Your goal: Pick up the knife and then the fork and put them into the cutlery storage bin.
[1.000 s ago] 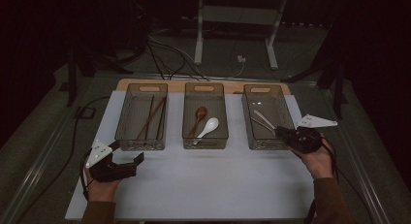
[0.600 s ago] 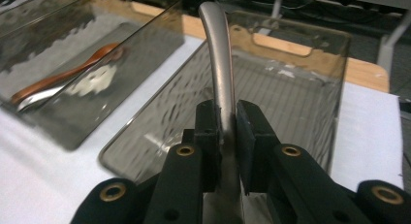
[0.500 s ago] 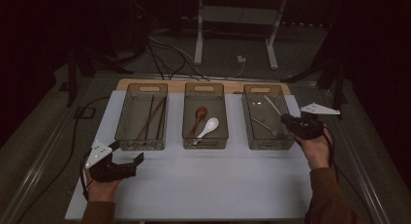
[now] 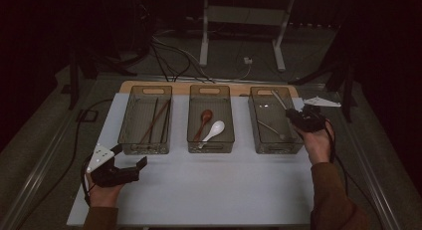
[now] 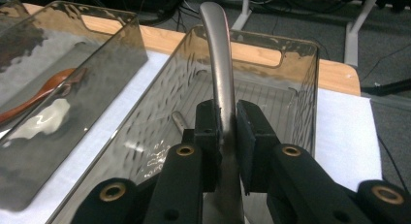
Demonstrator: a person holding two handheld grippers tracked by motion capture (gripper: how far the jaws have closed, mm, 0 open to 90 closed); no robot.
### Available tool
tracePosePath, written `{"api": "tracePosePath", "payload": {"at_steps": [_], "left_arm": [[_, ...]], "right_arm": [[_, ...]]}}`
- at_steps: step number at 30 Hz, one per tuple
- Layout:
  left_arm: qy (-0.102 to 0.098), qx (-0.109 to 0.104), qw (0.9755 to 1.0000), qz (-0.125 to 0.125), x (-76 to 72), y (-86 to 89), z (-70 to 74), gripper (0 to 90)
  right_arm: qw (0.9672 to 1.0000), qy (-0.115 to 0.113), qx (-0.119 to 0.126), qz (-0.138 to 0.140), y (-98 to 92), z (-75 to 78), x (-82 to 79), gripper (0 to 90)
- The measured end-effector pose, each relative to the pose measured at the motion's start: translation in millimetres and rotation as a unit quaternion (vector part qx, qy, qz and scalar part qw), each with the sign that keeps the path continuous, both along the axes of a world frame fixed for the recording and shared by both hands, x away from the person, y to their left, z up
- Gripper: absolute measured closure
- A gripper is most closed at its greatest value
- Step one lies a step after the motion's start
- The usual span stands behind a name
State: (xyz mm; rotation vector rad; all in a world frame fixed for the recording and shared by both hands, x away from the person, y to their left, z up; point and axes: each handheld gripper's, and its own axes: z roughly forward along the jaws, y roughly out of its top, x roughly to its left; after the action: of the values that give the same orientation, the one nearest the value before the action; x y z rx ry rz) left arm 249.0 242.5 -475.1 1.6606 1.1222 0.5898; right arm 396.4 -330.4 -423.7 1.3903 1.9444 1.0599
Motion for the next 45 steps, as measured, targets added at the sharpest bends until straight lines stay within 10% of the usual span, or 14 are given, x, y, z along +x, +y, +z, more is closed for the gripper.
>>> {"api": "tracePosePath", "payload": {"at_steps": [17,30,45], "left_arm": [[0.001,-0.003,1.0,0.0,0.4,1.8,-0.6,0.8],[-0.004,0.003,1.0,0.005,-0.7,1.9,1.2,0.7],[-0.015,0.031,0.9993,0.014,-2.4,1.0,5.3,0.7]], "right_arm": [[0.9983,0.037,-0.021,-0.04,13.9,-23.3,37.7,79.8],[0.9993,0.012,0.034,-0.005,13.7,-18.3,10.2,14.9],[0.998,-0.017,0.06,0.011,6.6,-9.0,-28.5,0.0]]}}
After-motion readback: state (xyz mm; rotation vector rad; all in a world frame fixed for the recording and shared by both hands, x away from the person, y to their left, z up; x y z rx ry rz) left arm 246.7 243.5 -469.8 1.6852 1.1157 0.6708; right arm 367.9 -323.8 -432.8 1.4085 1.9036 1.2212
